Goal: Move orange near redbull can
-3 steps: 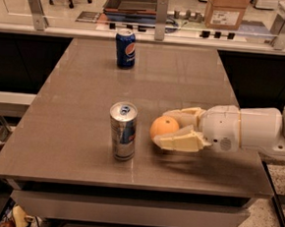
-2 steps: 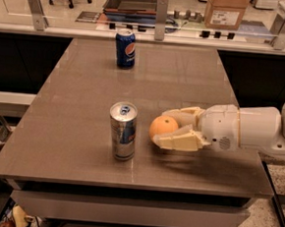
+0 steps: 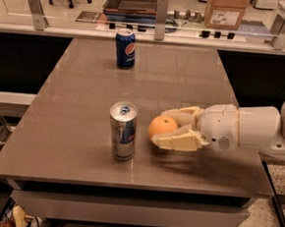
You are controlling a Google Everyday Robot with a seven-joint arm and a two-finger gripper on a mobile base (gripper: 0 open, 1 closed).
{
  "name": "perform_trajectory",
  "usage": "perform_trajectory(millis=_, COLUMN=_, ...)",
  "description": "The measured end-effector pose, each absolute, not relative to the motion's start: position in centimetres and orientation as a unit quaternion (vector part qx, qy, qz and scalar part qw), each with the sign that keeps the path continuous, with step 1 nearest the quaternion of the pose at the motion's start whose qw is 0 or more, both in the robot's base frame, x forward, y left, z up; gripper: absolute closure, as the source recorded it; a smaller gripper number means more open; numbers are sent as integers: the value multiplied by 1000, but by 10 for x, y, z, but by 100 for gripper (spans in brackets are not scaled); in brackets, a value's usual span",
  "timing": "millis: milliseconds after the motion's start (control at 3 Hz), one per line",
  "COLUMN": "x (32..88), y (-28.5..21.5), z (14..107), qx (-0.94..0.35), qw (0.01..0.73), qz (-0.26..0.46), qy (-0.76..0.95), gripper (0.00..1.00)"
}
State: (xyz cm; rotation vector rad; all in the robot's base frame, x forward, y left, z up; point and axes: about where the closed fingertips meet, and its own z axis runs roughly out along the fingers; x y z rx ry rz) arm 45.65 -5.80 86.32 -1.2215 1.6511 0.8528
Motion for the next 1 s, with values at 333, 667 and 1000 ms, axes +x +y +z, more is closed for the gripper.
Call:
perform_trajectory(millis=333, x=456, y=-56, z=864, qx=-494, qw=442, qz=344, qy=665, gripper=12)
perform_trajectory(millis=667, x=455, y=-54, z=864, qx=-496, qw=442, qz=345, qy=664, gripper=0)
perform_trajectory(millis=1000, x=455, y=-54, z=864, qx=-496, qw=441, qz=345, qy=664, gripper=0)
